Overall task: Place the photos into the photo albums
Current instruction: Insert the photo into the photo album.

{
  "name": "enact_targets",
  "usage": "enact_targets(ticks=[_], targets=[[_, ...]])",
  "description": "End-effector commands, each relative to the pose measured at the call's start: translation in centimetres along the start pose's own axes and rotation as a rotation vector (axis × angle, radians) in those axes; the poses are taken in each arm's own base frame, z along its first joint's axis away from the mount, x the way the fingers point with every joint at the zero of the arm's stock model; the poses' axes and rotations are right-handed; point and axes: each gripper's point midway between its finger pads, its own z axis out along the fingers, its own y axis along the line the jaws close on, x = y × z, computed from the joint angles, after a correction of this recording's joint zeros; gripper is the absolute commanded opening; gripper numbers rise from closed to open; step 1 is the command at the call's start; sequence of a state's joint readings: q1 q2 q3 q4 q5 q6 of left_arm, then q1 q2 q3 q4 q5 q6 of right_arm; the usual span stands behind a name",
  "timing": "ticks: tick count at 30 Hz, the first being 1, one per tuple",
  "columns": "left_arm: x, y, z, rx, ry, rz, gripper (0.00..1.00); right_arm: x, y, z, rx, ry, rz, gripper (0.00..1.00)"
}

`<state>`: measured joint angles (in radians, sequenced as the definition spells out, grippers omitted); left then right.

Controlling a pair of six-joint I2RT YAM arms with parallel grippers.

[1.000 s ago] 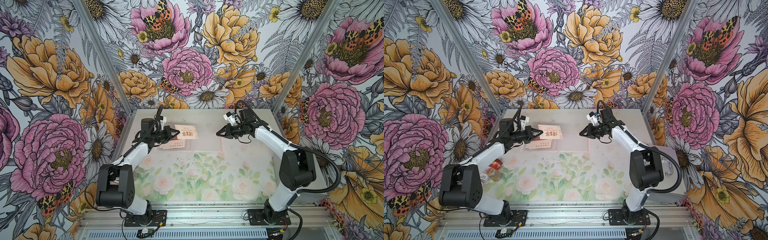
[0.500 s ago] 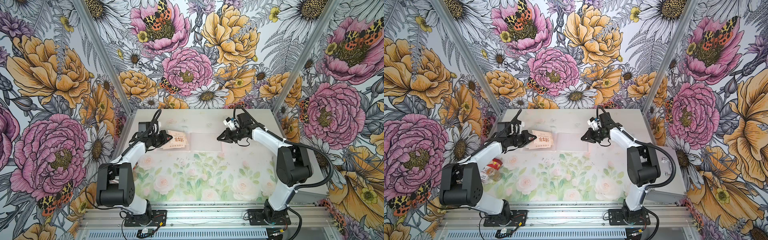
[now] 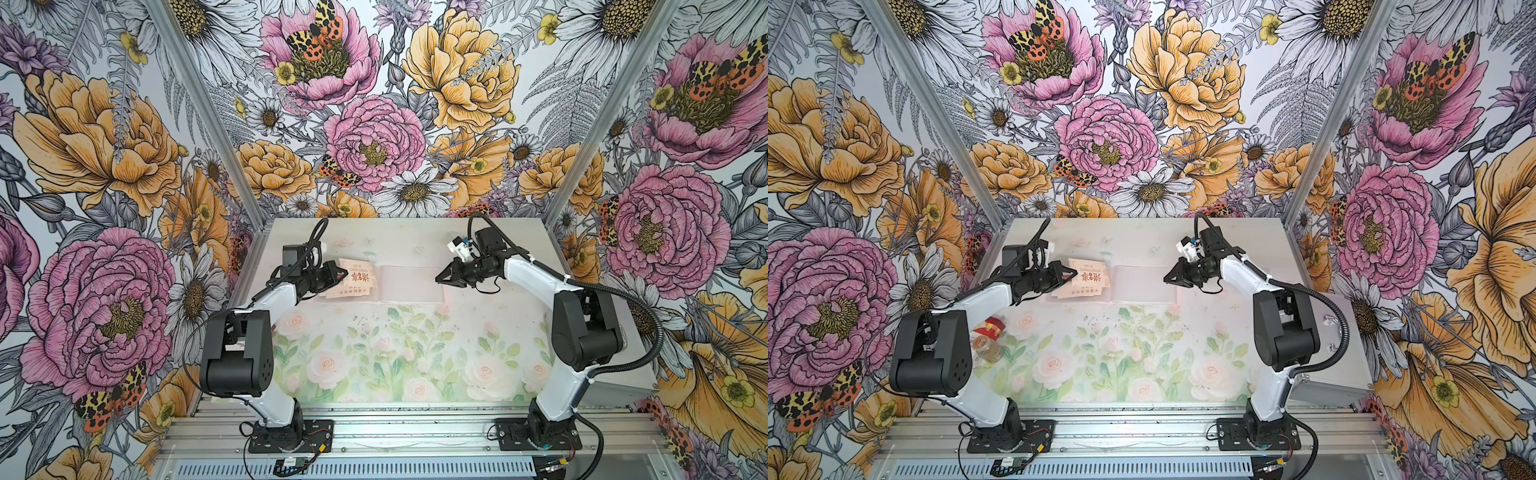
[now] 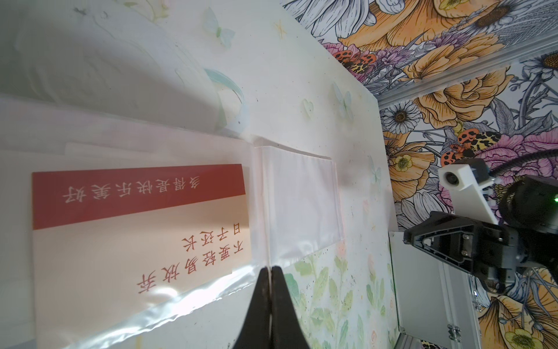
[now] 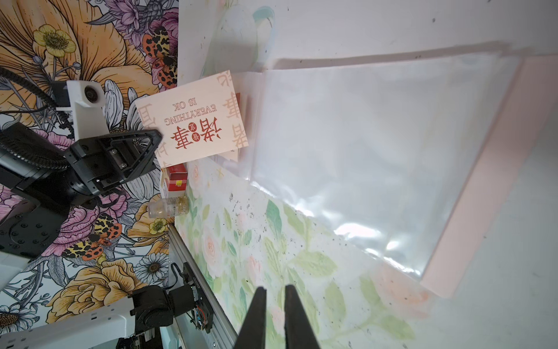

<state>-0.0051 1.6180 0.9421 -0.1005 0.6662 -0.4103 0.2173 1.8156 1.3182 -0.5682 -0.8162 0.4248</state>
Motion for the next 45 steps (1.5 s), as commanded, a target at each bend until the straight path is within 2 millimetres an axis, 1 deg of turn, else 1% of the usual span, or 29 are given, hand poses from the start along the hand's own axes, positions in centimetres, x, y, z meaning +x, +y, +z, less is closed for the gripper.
enact_targets(ticks=[1,5,13,20,26,34,38,43,45], targets=[[-0.2,-0.6,0.2,0.029,-0.015,0.05,0.0,-0.1,-0.3,0.3,-0.013,0.007,-0.006,0.14],[0.0,-0.4,0.5,0.027,-0.005,0.045,0.0,-0.3,-0.1,0.2,-0.014,0.002,-0.009,0.14],[0.8,-0.3,1.9,0.025,0.031,0.04,0.0,-0.2,-0.3,0.4,-0.017,0.01,0.0,0.14],[1.1,-0.8,2.2,0.037,0.045,0.04,0.0,-0.2,-0.3,0.3,-0.009,0.006,-0.002,0.14],[2.2,0.4,2.9,0.0,0.086,0.01,0.0,-0.2,-0.3,0.2,-0.007,0.003,-0.003,0.13],[3.3,0.3,3.8,-0.032,0.148,0.023,0.0,-0.1,-0.2,0.1,-0.008,0.002,-0.005,0.13],[3.8,0.6,4.1,-0.065,0.167,0.023,0.0,-0.2,-0.3,0.0,-0.004,-0.003,-0.003,0.13],[4.5,0.4,5.6,-0.06,0.205,0.016,0.0,-0.3,-0.2,-0.1,-0.007,-0.004,-0.006,0.13],[4.4,-0.2,6.1,-0.056,0.208,0.031,0.0,-0.3,-0.1,-0.2,-0.006,-0.008,-0.009,0.12]])
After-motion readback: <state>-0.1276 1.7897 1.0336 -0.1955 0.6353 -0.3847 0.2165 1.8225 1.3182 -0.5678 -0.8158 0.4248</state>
